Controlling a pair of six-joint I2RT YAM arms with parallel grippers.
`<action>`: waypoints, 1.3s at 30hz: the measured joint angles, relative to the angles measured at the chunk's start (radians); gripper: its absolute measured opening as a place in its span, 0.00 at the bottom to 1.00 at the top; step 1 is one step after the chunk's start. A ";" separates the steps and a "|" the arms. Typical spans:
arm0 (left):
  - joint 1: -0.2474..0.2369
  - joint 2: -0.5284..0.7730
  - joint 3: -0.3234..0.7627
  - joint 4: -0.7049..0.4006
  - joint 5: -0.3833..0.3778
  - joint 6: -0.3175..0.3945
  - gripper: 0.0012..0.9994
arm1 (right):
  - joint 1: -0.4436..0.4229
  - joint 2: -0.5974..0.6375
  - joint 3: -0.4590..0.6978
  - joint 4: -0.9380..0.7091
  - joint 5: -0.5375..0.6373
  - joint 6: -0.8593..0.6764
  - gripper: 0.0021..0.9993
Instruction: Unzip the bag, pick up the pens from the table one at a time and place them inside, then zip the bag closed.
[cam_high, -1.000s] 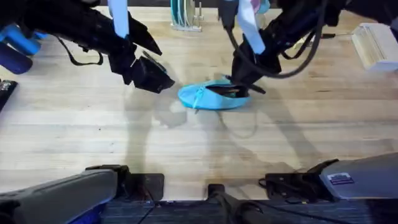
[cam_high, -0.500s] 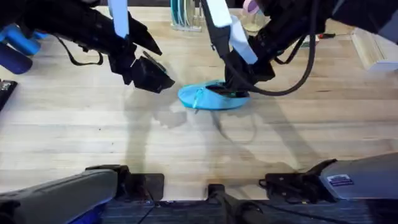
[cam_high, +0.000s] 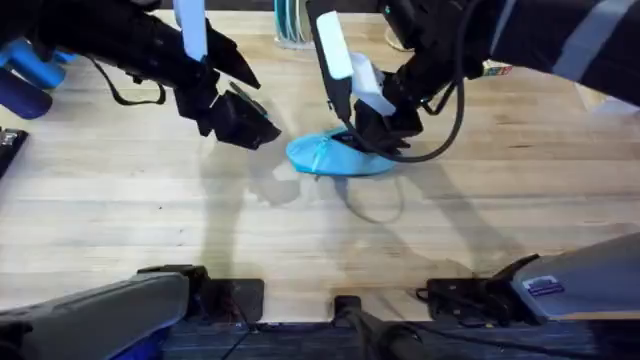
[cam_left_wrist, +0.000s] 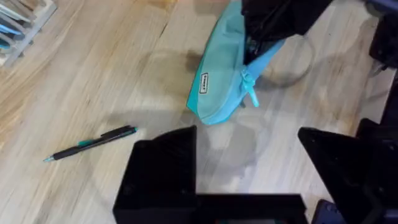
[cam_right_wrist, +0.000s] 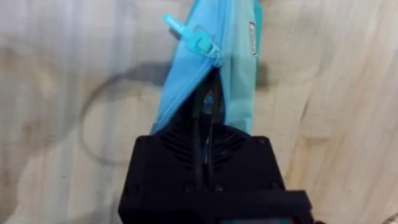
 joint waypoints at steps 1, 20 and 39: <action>0.000 0.000 0.000 0.000 0.000 0.000 0.99 | 0.000 0.005 0.000 0.010 0.005 0.000 0.03; 0.000 0.000 0.000 0.000 0.000 0.000 0.99 | 0.089 0.054 0.000 0.119 0.022 0.000 0.03; 0.000 0.000 0.000 0.000 0.000 0.000 0.99 | 0.092 0.065 0.000 0.115 0.015 0.006 1.00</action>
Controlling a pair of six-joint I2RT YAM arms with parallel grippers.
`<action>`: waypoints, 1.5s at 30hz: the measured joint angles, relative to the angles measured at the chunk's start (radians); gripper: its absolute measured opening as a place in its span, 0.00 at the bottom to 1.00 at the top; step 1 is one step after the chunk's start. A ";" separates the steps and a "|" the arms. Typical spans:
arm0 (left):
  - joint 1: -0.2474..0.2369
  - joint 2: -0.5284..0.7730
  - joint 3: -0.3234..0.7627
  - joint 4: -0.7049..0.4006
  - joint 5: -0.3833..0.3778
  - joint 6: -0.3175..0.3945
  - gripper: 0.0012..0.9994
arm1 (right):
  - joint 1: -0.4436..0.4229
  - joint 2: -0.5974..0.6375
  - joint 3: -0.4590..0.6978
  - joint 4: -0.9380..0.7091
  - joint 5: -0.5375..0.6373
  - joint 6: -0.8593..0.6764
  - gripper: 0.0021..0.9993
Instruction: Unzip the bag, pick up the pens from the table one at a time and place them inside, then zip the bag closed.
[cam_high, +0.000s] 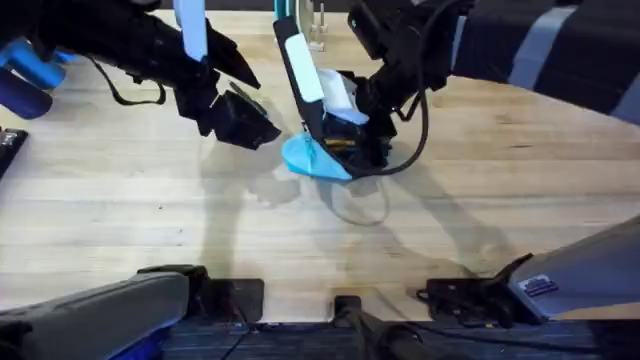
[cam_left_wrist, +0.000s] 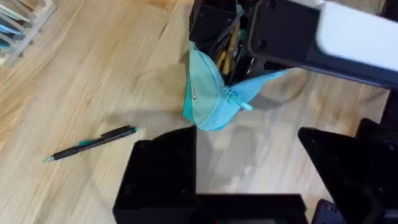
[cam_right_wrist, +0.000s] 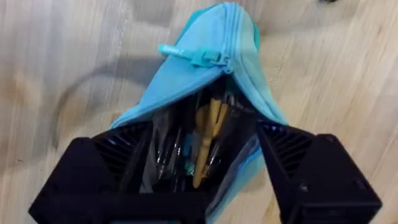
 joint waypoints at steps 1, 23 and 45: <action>0.000 0.000 0.000 0.000 0.000 0.000 0.99 | 0.000 0.000 0.000 0.000 0.000 0.004 1.00; 0.000 0.000 0.000 0.253 -0.100 -0.276 0.99 | 0.005 -0.238 0.000 -0.007 -0.009 0.400 1.00; 0.000 0.000 0.000 0.428 -0.247 -0.653 0.99 | -0.197 -0.264 0.005 0.108 -0.015 0.893 1.00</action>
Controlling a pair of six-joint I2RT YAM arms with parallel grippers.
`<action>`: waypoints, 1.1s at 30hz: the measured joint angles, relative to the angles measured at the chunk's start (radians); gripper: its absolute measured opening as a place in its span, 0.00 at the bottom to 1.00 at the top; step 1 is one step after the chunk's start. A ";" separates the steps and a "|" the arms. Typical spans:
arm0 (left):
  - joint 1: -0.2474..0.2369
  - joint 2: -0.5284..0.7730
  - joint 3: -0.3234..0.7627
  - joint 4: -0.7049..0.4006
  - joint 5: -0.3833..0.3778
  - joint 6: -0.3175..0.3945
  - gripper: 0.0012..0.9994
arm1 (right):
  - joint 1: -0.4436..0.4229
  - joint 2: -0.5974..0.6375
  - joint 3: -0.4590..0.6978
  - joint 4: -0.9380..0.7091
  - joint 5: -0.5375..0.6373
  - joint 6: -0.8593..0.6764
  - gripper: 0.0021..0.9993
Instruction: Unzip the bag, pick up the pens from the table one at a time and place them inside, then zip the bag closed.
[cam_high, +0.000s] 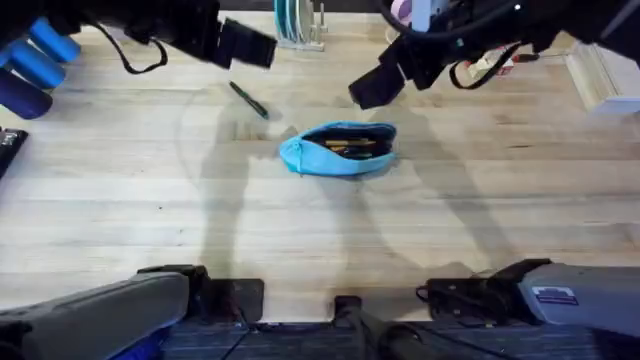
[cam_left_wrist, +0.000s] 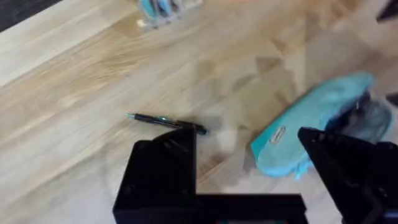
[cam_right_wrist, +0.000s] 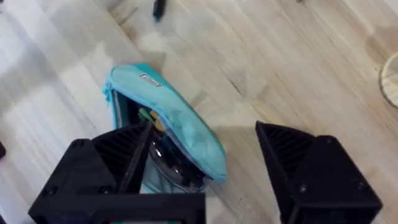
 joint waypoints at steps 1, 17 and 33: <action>0.000 0.000 0.000 0.015 -0.015 -0.042 0.99 | -0.003 0.000 0.003 0.002 0.000 0.006 1.00; 0.000 0.090 0.000 0.066 -0.197 -0.648 0.99 | -0.008 0.000 0.012 0.096 0.000 0.038 1.00; 0.000 0.316 0.000 0.078 -0.326 -0.982 1.00 | -0.008 0.000 0.012 0.096 0.000 0.039 1.00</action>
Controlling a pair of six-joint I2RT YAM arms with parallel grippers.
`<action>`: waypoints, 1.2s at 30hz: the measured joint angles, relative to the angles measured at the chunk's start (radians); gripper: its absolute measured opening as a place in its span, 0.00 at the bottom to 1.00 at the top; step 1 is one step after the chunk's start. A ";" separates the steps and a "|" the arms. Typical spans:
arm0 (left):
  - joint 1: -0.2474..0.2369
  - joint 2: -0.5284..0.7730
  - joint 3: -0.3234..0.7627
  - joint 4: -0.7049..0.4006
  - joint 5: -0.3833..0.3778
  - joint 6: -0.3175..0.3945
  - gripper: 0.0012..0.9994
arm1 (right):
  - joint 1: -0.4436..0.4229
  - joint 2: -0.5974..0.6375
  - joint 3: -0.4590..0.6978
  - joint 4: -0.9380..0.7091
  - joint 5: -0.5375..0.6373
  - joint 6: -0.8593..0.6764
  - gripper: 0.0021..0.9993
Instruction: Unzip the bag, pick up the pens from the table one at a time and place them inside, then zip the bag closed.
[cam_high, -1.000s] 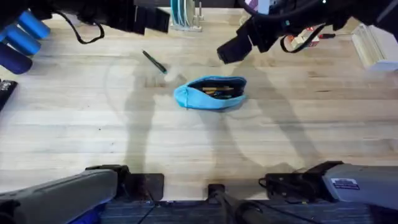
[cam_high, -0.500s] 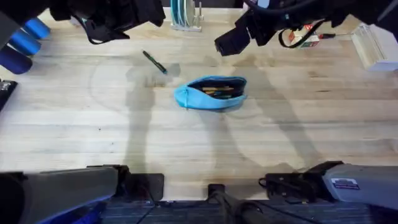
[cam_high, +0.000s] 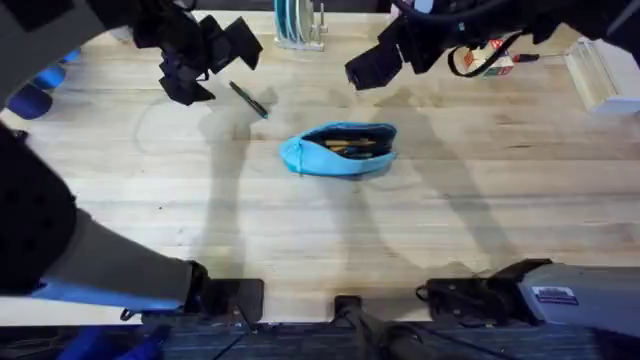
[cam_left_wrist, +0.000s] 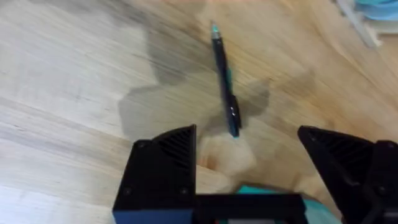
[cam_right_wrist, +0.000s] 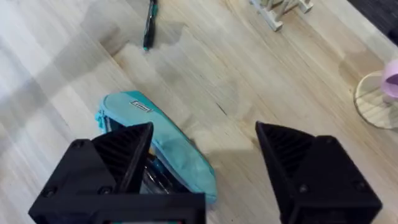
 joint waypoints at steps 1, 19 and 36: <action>-0.002 0.007 0.000 0.005 -0.011 -0.005 1.00 | 0.000 0.000 0.000 0.000 0.000 0.000 1.00; -0.095 0.067 0.000 0.023 -0.161 -0.061 1.00 | 0.000 0.000 0.000 0.000 0.000 0.000 1.00; -0.123 0.186 0.000 0.048 -0.196 -0.120 1.00 | 0.000 0.000 0.000 0.000 0.000 0.000 1.00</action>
